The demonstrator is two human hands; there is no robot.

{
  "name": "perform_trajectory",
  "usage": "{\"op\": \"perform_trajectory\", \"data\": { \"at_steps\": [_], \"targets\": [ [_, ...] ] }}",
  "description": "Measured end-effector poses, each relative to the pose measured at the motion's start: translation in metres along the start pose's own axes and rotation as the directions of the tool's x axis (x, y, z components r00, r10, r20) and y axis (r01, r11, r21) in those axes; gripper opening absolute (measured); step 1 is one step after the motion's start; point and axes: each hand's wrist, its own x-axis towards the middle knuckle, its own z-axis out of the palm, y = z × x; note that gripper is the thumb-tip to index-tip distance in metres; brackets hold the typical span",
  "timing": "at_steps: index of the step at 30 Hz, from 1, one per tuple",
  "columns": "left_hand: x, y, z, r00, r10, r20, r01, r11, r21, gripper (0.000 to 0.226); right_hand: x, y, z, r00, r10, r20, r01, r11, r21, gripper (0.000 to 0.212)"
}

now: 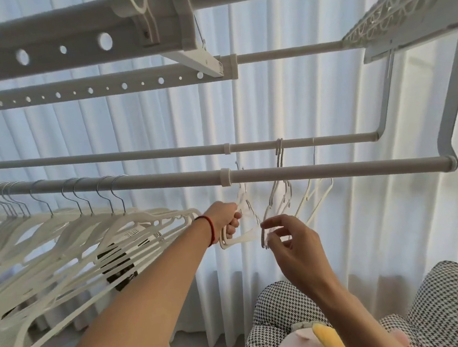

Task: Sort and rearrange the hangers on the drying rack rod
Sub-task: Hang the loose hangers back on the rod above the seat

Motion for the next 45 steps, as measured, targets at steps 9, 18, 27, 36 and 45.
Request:
{"op": "perform_trajectory", "data": {
  "at_steps": [9, 18, 27, 36, 45],
  "targets": [
    [-0.096, -0.086, -0.058, 0.999, 0.009, -0.037, -0.003, 0.988, 0.152, 0.034, -0.046, -0.002, 0.047, 0.962, 0.057, 0.266, -0.010, 0.985, -0.173, 0.020],
    [-0.216, -0.117, -0.159, 0.970, -0.012, 0.243, -0.058, 0.958, 0.280, 0.043, -0.089, 0.012, 0.111, 0.879, 0.301, 0.369, -0.167, 0.921, -0.353, 0.070],
    [-0.231, -0.156, -0.184, 0.890, -0.045, 0.454, -0.204, 0.852, 0.483, 0.035, -0.153, -0.001, 0.068, 0.834, 0.233, 0.500, -0.116, 0.960, -0.254, 0.031],
    [-0.211, -0.155, -0.126, 0.952, 0.077, 0.296, -0.300, 0.419, 0.857, 0.029, -0.173, -0.024, -0.009, 0.641, 0.230, 0.732, -0.353, 0.936, 0.015, 0.029],
    [-0.248, -0.157, 0.035, 0.970, 0.102, 0.223, -0.135, 0.981, 0.140, 0.040, -0.185, -0.033, 0.009, 0.757, 0.286, 0.588, -0.383, 0.923, 0.045, 0.035]
  ]
}}
